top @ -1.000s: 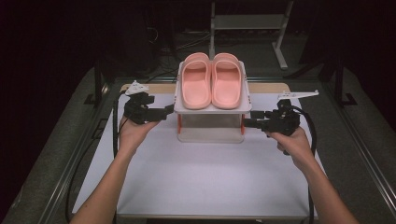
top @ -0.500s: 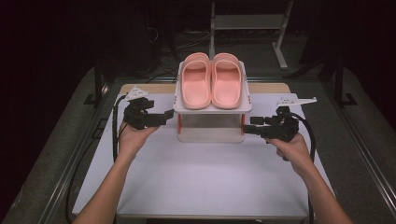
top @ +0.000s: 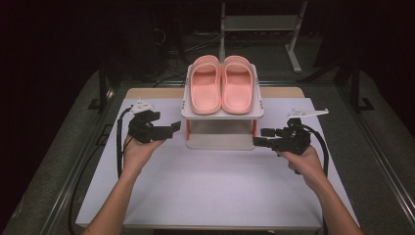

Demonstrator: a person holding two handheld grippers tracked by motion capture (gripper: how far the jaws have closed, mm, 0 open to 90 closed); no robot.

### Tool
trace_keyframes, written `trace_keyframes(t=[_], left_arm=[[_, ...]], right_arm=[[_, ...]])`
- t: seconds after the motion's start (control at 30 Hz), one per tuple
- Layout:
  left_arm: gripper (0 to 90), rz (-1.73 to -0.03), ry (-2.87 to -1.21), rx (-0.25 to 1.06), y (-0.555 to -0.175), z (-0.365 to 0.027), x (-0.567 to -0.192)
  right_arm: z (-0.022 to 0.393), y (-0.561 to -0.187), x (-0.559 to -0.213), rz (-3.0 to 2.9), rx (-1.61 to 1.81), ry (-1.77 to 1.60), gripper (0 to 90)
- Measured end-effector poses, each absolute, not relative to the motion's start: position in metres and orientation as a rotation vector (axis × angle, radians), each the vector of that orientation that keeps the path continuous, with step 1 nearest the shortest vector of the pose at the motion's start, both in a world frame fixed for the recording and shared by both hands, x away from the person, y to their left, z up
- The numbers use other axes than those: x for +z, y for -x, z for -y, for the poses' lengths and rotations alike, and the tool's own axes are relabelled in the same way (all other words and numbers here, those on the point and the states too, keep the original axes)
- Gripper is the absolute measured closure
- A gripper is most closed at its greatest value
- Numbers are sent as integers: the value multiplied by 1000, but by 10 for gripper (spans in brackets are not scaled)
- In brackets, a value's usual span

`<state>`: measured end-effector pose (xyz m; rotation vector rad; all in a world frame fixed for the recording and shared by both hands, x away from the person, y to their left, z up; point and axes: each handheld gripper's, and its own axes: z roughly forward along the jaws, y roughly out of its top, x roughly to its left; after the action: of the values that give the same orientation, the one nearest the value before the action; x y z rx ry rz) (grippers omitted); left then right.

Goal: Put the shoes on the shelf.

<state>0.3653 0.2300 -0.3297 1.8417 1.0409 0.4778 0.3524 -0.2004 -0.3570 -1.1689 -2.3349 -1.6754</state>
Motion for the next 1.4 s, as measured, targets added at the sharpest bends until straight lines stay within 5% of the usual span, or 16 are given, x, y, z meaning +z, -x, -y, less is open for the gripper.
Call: trace_keyframes(t=[1.4], left_arm=[[90, -1060, -1860, 455, -348, -236, -370]], right_arm=[[220, -336, -400, 2295, -1638, 1214, 296]])
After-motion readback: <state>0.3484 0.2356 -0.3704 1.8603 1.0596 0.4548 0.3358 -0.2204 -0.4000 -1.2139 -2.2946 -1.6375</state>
